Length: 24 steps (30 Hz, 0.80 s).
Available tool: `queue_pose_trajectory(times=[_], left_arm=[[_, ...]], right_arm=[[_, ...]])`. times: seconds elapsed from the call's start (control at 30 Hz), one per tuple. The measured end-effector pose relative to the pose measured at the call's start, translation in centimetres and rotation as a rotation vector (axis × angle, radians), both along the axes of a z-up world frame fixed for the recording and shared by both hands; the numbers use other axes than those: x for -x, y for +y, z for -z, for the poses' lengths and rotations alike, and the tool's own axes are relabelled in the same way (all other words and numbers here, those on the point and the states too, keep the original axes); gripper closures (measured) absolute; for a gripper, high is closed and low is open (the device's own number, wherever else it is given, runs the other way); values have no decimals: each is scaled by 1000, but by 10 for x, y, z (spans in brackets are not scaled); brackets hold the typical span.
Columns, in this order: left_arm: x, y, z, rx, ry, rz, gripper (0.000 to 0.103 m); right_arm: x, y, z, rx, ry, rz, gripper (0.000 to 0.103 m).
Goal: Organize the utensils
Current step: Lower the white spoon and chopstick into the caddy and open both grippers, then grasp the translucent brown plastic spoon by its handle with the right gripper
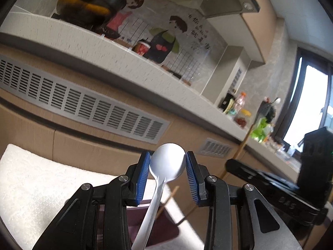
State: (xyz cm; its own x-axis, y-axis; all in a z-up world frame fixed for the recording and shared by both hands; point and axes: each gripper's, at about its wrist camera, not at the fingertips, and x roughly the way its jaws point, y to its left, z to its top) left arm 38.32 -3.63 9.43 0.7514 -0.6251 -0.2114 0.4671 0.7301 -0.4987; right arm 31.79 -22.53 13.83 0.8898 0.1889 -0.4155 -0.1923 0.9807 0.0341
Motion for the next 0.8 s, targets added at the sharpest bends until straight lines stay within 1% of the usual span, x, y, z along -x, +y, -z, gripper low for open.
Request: queue_pose_trajectory(times=[0.17,0.27,0.3,0.33,0.37,0.4,0.43,0.47,0.5,0.57,0.63,0.7,0.8], left_arm=[[-18,-1,26,-24,6,-34,67],[-25,1,44,-37,29,-51,66],[-27,1,50,-47,49,-50,61],[-28,2,56,-59,74,-48,51],[-27,5,63,-77,101,-57,48],[-25,8,66,-86,116,-65,46],[-22,13,69,-98,133,-70,46],[-19,17,70,-109,146,-75,45],[-13,22,71,-124,163,-89,44],[-1,33,71,-161,187,-119,42],[13,41,69,-219,207,-159,37],[28,47,70,-267,222,-191,33],[50,51,73,-324,237,-205,33]], right_arm=[[-14,2,19,-11,33,-1,98],[-24,3,34,-25,69,-12,98],[-26,3,42,-30,87,-17,98],[-28,4,50,-28,107,-28,97],[-28,6,56,-25,125,-42,94],[-29,7,64,-18,151,-54,82],[-29,7,72,-8,168,-51,64],[-28,7,77,2,173,-41,58],[-24,7,82,20,170,-23,54],[-16,8,91,57,173,-6,54],[-6,7,101,86,194,5,52],[3,6,108,115,207,20,39],[20,6,118,167,208,49,29]])
